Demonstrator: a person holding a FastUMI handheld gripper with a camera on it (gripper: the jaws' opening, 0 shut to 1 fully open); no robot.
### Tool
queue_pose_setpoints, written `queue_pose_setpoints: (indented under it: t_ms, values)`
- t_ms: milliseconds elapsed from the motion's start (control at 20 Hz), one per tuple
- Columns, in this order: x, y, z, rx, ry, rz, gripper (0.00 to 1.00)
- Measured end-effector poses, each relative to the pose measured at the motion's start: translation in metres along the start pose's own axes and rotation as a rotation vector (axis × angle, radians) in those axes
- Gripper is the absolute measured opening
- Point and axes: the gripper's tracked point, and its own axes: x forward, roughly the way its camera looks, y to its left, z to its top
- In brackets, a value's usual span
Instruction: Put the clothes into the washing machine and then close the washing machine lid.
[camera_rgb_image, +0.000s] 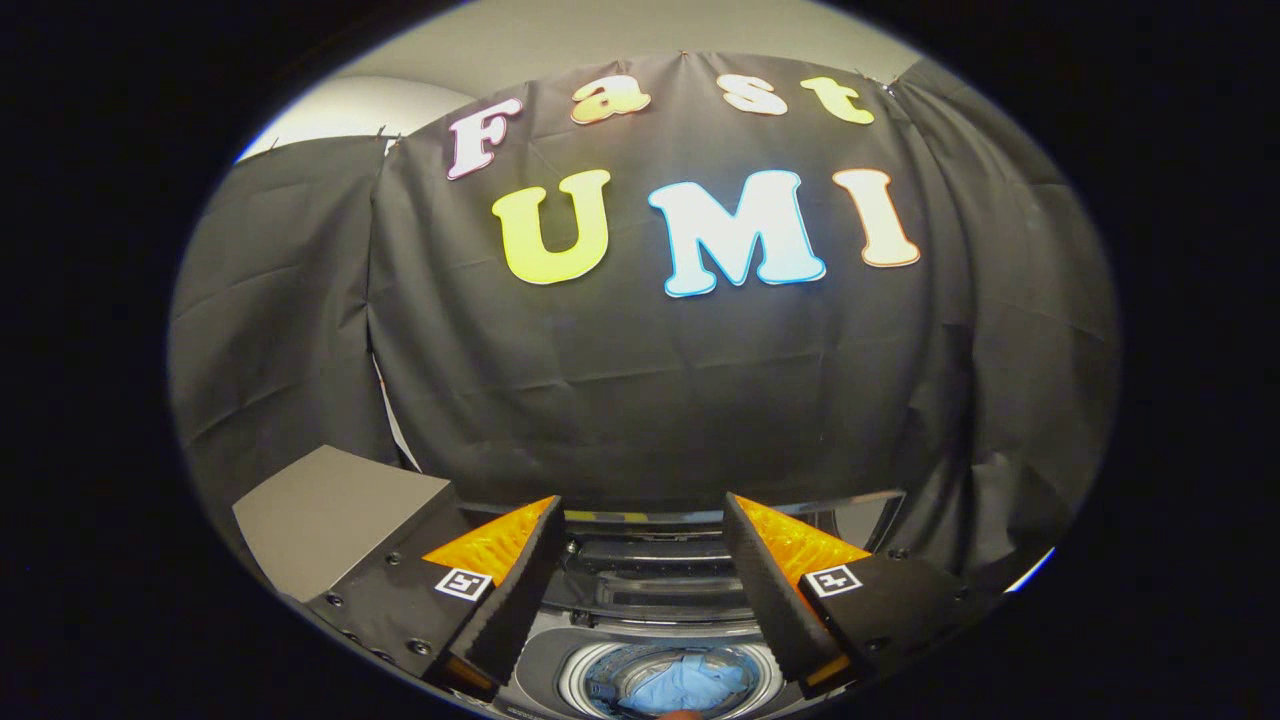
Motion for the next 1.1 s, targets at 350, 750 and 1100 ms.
queue_pose_setpoints:
  t_ms: [350,750,1100]
  values:
    - [0.040,-0.004,0.004,-0.008,0.115,-0.047,0.98]
    - [0.094,-0.015,-0.024,0.082,0.310,-0.104,0.98]
    - [0.103,-0.016,-0.034,-0.044,0.348,-0.137,0.98]
